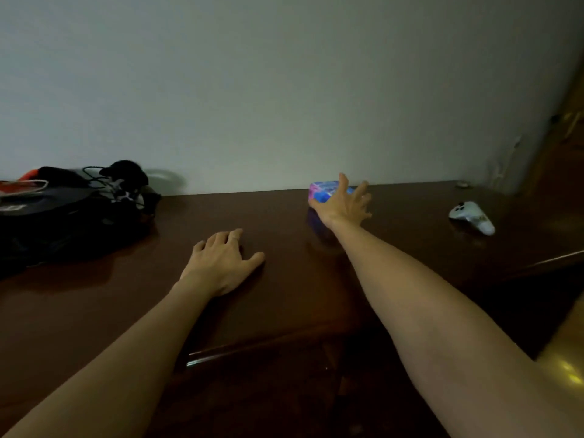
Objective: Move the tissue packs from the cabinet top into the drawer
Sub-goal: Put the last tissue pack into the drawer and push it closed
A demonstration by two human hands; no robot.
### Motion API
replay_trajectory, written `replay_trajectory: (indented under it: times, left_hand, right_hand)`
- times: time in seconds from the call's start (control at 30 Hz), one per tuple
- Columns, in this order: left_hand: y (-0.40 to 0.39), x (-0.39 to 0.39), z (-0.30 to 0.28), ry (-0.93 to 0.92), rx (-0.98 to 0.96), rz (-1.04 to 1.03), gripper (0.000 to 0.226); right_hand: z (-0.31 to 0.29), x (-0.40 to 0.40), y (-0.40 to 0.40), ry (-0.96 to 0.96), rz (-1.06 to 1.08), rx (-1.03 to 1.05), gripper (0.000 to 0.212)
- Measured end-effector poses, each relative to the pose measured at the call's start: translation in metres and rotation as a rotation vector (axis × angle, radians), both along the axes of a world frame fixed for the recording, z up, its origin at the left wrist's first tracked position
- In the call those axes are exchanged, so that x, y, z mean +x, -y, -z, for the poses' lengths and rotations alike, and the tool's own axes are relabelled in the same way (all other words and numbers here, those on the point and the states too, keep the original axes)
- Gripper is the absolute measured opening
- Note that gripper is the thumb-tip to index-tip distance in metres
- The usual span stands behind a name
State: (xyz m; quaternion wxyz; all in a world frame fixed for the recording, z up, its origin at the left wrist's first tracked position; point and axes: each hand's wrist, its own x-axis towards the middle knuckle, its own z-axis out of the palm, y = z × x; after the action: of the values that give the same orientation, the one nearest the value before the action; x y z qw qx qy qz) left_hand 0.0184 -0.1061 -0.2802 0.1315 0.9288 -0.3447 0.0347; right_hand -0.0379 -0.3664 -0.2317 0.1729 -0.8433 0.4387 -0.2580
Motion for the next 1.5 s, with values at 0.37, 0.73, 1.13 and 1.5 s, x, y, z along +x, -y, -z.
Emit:
replay_trajectory:
  times: [0.37, 0.73, 1.13, 1.5]
  left_hand:
    - [-0.003, -0.011, -0.004, 0.028, -0.136, -0.001, 0.097]
    - [-0.028, -0.020, -0.015, -0.314, -0.693, -0.135, 0.077]
    - [-0.101, -0.116, -0.014, -0.563, -1.069, 0.181, 0.101]
    - [-0.222, -0.301, 0.143, -0.766, -1.098, -0.191, 0.081]
  right_hand:
    - [0.010, -0.020, -0.003, -0.131, -0.248, -0.299, 0.059]
    - [0.020, -0.091, -0.104, 0.064, -0.784, 0.316, 0.096]
    - [0.023, -0.168, -0.162, 0.594, -0.980, 0.741, 0.093]
    - [0.203, -0.323, -0.284, 0.467, -0.908, 1.040, 0.072]
